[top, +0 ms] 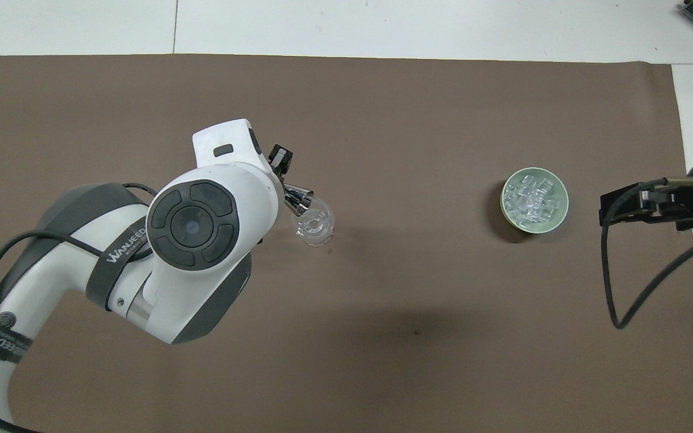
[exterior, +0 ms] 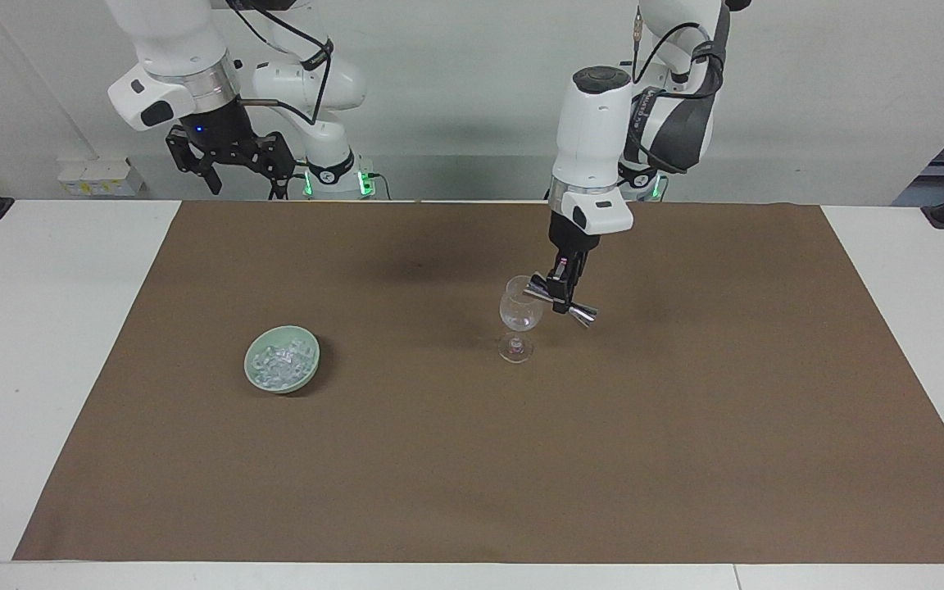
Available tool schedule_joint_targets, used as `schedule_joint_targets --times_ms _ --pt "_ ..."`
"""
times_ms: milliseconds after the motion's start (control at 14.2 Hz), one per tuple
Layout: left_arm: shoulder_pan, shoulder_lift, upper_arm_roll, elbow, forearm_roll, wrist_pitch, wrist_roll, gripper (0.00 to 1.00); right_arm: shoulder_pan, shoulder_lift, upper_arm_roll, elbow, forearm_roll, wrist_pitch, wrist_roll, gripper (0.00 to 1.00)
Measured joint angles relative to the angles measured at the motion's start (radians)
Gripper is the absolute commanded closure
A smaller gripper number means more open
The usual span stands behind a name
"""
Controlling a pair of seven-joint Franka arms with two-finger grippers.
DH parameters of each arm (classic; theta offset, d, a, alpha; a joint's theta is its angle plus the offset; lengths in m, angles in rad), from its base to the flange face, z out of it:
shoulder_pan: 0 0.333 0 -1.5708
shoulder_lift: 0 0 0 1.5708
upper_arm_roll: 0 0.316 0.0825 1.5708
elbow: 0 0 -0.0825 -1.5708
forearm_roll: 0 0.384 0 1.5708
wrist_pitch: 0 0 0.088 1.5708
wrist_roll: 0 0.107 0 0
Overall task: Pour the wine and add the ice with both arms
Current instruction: 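Tilt the metal cup with the left gripper to pour into the glass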
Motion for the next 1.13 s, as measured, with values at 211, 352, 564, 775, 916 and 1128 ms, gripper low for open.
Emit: schedule_joint_targets --times_ms 211,352,564,775,916,1128 --pt "0.0 0.001 0.0 0.0 0.01 0.0 0.014 1.0 0.0 0.0 0.0 0.0 0.0 0.0 0.0 0.0" --pt "0.0 0.002 0.0 0.0 0.011 0.0 0.022 1.0 0.0 0.0 0.0 0.0 0.0 0.0 0.0 0.0" --pt "0.0 0.003 0.0 0.0 0.033 0.0 0.025 1.0 0.0 0.0 0.0 0.0 0.0 0.0 0.0 0.0" --pt "0.0 0.003 0.0 0.0 0.054 0.0 0.025 1.0 0.0 0.0 0.0 0.0 0.0 0.0 0.0 0.0" --pt "0.0 0.003 0.0 0.0 0.066 0.0 0.026 1.0 0.0 0.0 0.0 0.0 0.0 0.0 0.0 0.0" --pt "0.0 0.004 0.0 0.0 0.073 0.0 0.026 1.0 0.0 0.0 0.0 0.0 0.0 0.0 0.0 0.0"
